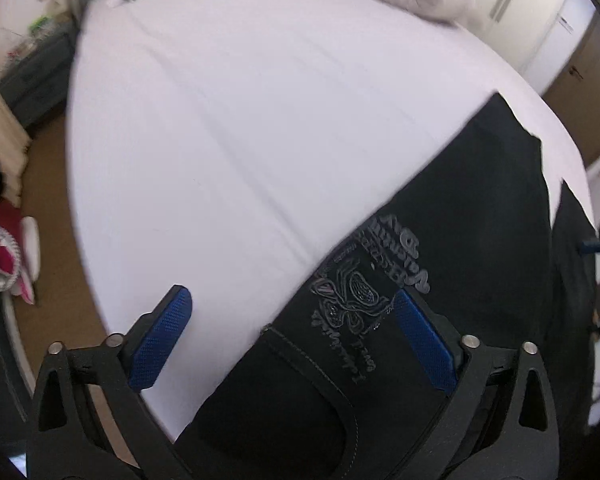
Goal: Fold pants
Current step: 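Grasp the jeans waistband with the left tool while the right tool grasps the waistband beside it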
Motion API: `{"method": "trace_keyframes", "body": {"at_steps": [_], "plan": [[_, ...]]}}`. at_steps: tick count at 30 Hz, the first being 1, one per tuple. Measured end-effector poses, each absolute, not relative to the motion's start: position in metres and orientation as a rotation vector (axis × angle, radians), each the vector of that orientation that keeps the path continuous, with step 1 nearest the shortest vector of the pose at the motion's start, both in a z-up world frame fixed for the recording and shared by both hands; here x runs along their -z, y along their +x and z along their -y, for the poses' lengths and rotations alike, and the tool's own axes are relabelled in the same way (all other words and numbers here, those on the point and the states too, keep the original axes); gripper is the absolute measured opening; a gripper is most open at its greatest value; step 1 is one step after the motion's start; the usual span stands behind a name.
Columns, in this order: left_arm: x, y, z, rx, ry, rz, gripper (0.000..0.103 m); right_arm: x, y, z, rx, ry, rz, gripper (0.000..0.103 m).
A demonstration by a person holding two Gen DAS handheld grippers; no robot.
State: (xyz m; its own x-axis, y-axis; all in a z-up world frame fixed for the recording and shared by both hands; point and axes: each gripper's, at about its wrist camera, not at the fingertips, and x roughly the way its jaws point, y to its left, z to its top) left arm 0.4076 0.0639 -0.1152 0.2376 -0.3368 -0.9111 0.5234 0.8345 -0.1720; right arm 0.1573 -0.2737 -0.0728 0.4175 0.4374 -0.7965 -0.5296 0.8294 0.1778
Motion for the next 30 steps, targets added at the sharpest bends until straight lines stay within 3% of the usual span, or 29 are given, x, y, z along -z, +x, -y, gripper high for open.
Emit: {"method": "trace_keyframes", "body": {"at_steps": [2, 7, 9, 11, 12, 14, 17, 28, 30], "plan": [[0.132, 0.414, -0.057, 0.611, 0.245, -1.253, 0.084, 0.074, 0.164, 0.273, -0.621, -0.110, -0.971, 0.083], [0.144, 0.423, -0.057, 0.609, 0.284, -1.269, 0.077, 0.069, 0.189, 0.270, -0.661, -0.109, -0.970, 0.075], [0.145, 0.425, -0.056, 0.612, 0.288, -1.276, 0.069, 0.064, 0.199, 0.265, -0.684, -0.117, -0.959, 0.072], [0.144, 0.423, -0.053, 0.632, 0.289, -1.282, 0.045, 0.059, 0.210, 0.256, -0.699, -0.146, -0.950, 0.070], [0.142, 0.422, -0.049, 0.641, 0.299, -1.281, 0.038, 0.057, 0.215, 0.250, -0.712, -0.163, -0.944, 0.070], [0.135, 0.416, -0.043, 0.643, 0.326, -1.266, 0.016, 0.056, 0.230, 0.239, -0.732, -0.208, -0.945, 0.069], [0.125, 0.404, -0.044, 0.602, 0.324, -1.203, 0.011, 0.055, 0.252, 0.226, -0.755, -0.278, -0.961, 0.066], [0.101, 0.367, -0.072, 0.548, 0.280, -1.053, 0.011, 0.070, 0.328, 0.174, -0.822, -0.488, -1.014, 0.064], [0.106, 0.362, -0.066, 0.546, 0.276, -1.038, 0.011, 0.077, 0.341, 0.169, -0.825, -0.502, -1.040, 0.058]]}}
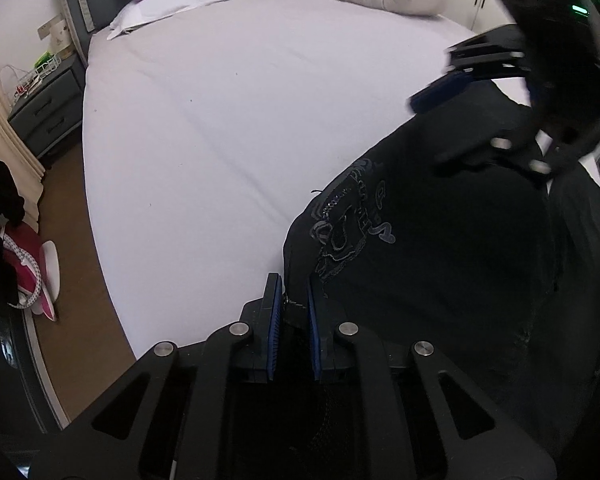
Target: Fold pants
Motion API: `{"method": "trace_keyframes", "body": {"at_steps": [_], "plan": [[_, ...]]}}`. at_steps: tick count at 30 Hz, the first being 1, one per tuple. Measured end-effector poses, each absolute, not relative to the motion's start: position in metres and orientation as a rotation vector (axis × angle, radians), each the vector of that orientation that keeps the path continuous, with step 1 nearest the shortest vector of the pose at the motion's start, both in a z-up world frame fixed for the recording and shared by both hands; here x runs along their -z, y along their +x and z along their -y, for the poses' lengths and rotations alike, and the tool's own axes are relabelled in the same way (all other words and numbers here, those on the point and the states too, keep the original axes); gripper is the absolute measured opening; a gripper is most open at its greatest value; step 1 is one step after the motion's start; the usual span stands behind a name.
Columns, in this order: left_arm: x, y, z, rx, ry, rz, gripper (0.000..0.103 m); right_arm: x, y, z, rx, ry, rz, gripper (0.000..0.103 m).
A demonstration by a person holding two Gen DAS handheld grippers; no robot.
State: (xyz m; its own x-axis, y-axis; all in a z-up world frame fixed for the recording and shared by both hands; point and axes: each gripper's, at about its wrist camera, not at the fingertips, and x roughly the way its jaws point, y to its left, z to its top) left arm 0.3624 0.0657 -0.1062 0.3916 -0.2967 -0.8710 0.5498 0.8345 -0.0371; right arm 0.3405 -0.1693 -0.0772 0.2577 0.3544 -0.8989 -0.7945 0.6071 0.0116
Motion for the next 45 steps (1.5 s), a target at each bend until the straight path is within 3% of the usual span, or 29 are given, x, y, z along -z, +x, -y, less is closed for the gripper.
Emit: {"method": "trace_keyframes", "body": {"at_steps": [3, 7, 10, 15, 27, 45], "plan": [[0.107, 0.355, -0.060, 0.540, 0.280, -1.025, 0.010, 0.095, 0.365, 0.163, -0.793, -0.542, -1.085, 0.046], [0.105, 0.364, -0.060, 0.537, 0.276, -1.014, 0.010, 0.107, 0.381, 0.160, -0.756, -0.551, -1.122, 0.009], [0.101, 0.358, -0.059, 0.531, 0.271, -1.001, 0.010, 0.105, 0.381, 0.163, -0.768, -0.517, -1.133, 0.005], [0.094, 0.351, -0.061, 0.511, 0.253, -0.972, 0.009, 0.083, 0.360, 0.169, -0.787, -0.473, -1.079, 0.003], [0.047, 0.224, -0.050, 0.544, 0.291, -0.846, 0.009, 0.042, 0.217, 0.157, -0.926, -0.466, -0.955, 0.003], [0.104, -0.012, 0.002, 0.704, 0.641, -0.862, 0.009, 0.087, -0.008, 0.186, -0.786, -0.843, -0.923, 0.003]]}}
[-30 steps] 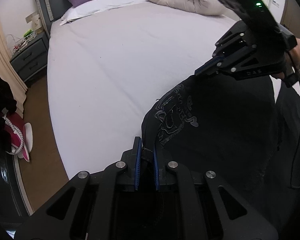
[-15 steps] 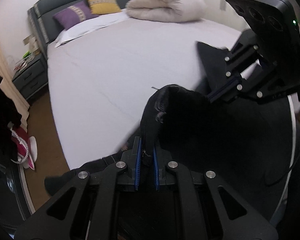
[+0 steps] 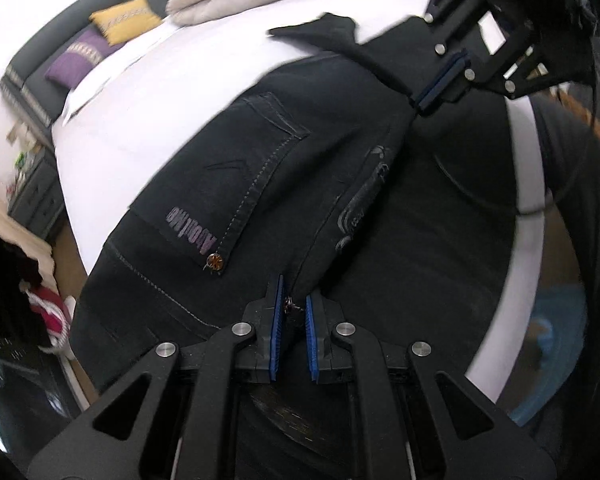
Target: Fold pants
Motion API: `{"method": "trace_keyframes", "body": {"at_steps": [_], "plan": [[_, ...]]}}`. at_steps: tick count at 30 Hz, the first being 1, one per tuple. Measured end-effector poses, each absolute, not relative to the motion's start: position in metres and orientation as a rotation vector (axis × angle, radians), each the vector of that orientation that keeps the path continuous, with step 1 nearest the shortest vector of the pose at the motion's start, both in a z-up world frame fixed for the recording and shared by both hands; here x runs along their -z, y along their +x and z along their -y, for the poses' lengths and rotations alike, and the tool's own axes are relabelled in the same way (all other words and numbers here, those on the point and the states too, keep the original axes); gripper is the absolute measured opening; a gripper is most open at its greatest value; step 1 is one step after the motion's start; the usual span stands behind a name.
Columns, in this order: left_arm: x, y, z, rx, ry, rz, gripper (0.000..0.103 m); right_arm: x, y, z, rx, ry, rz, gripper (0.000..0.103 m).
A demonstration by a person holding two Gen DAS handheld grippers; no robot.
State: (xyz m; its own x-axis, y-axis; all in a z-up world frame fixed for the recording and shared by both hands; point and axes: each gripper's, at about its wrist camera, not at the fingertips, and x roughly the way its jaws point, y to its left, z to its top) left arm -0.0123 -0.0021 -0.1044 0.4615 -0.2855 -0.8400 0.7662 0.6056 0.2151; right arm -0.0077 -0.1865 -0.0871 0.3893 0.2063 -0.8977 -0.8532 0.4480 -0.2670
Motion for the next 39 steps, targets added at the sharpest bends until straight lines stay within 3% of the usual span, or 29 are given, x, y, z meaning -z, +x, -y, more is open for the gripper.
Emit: {"method": "trace_keyframes", "body": {"at_steps": [13, 18, 20, 21, 22, 24, 28, 32, 34, 39], "plan": [[0.092, -0.040, -0.012, 0.788, 0.637, -0.839, 0.009, 0.103, -0.089, 0.182, -0.747, -0.973, -0.940, 0.001], [0.089, -0.037, -0.013, 0.782, 0.661, -0.830, 0.009, 0.084, -0.083, 0.184, -0.634, -0.905, -0.820, 0.004], [0.088, -0.035, -0.013, 0.765, 0.646, -0.827, 0.009, 0.077, -0.074, 0.187, -0.578, -0.899, -0.761, 0.040], [0.088, -0.037, -0.014, 0.762, 0.641, -0.825, 0.009, 0.076, -0.074, 0.186, -0.573, -0.919, -0.718, 0.064], [0.087, -0.038, -0.015, 0.758, 0.635, -0.822, 0.009, 0.075, -0.074, 0.186, -0.577, -0.937, -0.682, 0.067], [0.085, -0.038, -0.017, 0.754, 0.624, -0.818, 0.009, 0.081, -0.076, 0.185, -0.595, -1.002, -0.640, 0.067], [0.084, -0.037, -0.019, 0.757, 0.602, -0.814, 0.009, 0.108, -0.063, 0.178, -0.606, -1.117, -0.678, 0.041], [0.085, -0.034, -0.021, 0.755, 0.589, -0.817, 0.009, 0.116, -0.049, 0.173, -0.594, -1.109, -0.706, 0.035], [0.087, -0.032, -0.021, 0.756, 0.580, -0.824, 0.009, 0.127, -0.043, 0.172, -0.584, -1.147, -0.742, 0.004], [0.087, -0.036, -0.022, 0.780, 0.575, -0.834, 0.009, 0.114, -0.048, 0.175, -0.578, -1.102, -0.753, 0.004]]}}
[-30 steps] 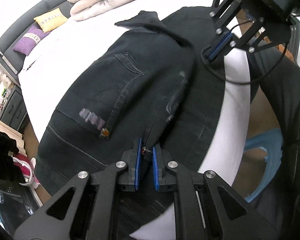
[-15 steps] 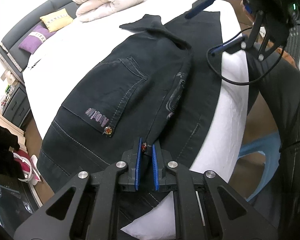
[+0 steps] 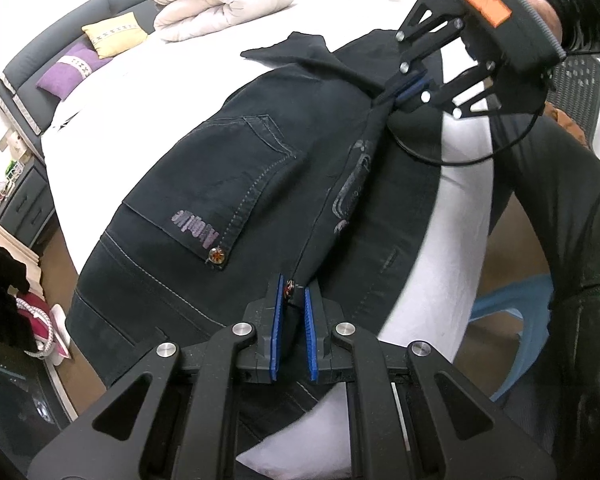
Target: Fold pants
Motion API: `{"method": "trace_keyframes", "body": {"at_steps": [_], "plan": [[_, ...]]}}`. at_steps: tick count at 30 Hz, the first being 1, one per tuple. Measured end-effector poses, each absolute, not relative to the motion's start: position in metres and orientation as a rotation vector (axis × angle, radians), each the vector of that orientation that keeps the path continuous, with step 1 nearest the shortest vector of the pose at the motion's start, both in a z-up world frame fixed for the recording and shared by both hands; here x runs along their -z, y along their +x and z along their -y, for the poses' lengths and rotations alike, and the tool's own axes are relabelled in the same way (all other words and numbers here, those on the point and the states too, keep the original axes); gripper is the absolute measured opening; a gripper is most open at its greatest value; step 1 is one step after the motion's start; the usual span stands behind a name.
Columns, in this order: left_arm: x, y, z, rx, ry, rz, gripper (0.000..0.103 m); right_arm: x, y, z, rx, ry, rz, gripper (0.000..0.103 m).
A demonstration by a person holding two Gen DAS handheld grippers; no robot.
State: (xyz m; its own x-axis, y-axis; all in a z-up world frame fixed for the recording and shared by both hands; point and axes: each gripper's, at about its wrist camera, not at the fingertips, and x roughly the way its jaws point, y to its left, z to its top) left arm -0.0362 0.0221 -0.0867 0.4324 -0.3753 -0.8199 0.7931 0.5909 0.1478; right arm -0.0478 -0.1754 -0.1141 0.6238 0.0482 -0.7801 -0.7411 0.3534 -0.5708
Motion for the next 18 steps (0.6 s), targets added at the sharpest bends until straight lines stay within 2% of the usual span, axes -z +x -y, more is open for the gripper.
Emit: {"method": "trace_keyframes", "body": {"at_steps": [10, 18], "plan": [[0.091, -0.052, -0.024, 0.810, 0.634, -0.841, 0.009, 0.129, -0.096, 0.168, -0.573, -1.142, -0.788, 0.004], [0.097, -0.056, -0.022, 0.808, 0.656, -0.858, 0.010, 0.147, -0.089, 0.159, -0.524, -1.199, -0.795, 0.007]]}}
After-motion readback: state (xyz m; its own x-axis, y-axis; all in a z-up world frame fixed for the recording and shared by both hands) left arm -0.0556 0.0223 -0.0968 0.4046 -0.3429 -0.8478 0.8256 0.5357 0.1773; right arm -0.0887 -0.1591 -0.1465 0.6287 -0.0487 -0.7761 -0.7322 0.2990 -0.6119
